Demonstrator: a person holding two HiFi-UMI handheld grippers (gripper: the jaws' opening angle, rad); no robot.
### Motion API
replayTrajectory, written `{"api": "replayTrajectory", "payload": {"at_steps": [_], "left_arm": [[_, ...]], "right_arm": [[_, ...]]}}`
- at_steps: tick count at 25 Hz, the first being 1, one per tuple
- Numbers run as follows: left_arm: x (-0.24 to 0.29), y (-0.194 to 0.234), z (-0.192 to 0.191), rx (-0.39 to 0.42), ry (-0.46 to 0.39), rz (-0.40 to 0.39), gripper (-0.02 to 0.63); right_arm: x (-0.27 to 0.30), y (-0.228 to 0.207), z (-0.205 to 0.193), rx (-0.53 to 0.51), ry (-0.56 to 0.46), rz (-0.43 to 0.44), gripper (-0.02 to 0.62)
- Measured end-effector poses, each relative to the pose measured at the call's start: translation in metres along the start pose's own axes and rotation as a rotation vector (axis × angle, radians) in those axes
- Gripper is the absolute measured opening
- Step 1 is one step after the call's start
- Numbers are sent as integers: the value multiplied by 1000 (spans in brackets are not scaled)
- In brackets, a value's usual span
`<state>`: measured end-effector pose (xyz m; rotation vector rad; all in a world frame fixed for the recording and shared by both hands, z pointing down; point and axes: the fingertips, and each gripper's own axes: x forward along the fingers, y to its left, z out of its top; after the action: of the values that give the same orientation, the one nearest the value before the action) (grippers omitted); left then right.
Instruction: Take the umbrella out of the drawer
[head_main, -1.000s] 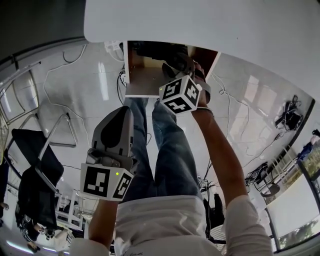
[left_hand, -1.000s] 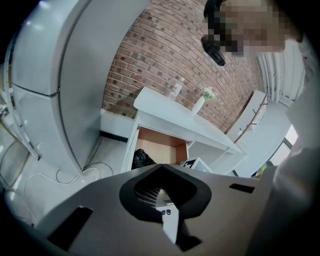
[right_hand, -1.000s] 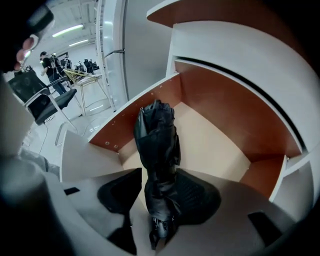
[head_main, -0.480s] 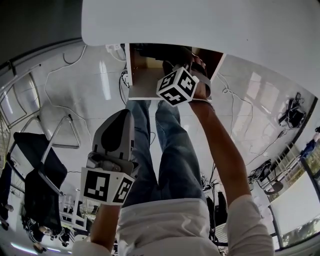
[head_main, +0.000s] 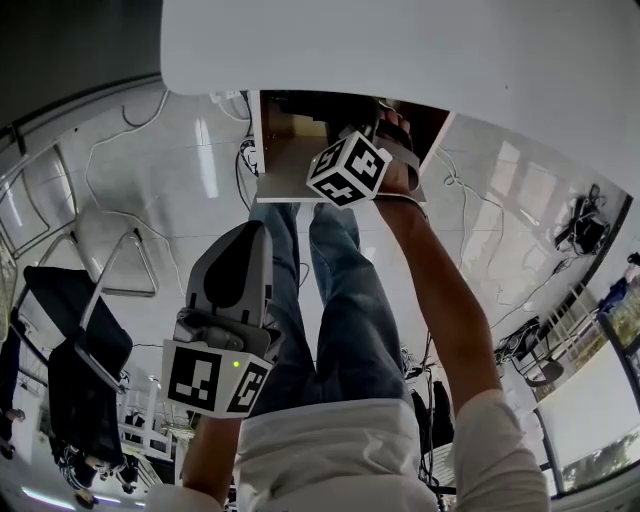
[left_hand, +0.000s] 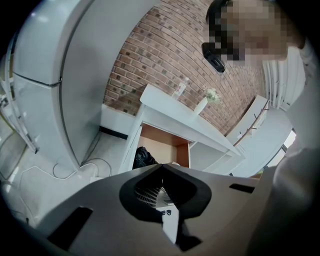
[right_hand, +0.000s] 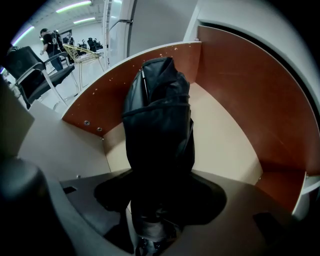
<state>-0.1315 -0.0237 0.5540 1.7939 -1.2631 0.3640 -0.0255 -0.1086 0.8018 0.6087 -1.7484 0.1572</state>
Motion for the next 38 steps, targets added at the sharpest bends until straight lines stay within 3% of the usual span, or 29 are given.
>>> {"api": "replayTrajectory", "payload": {"at_steps": [15,23,38], "left_arm": [[-5,10,-2,27,5,4,17],[-13,5,3,76,-24,18,17],[-26,-5,5,66,-57,41,17]], "right_arm": [[14,-3,0,-11,37,-24,264],[7,5,-6,-57,35,23,245],[-23,4,-12,-35,12,63,245]]}}
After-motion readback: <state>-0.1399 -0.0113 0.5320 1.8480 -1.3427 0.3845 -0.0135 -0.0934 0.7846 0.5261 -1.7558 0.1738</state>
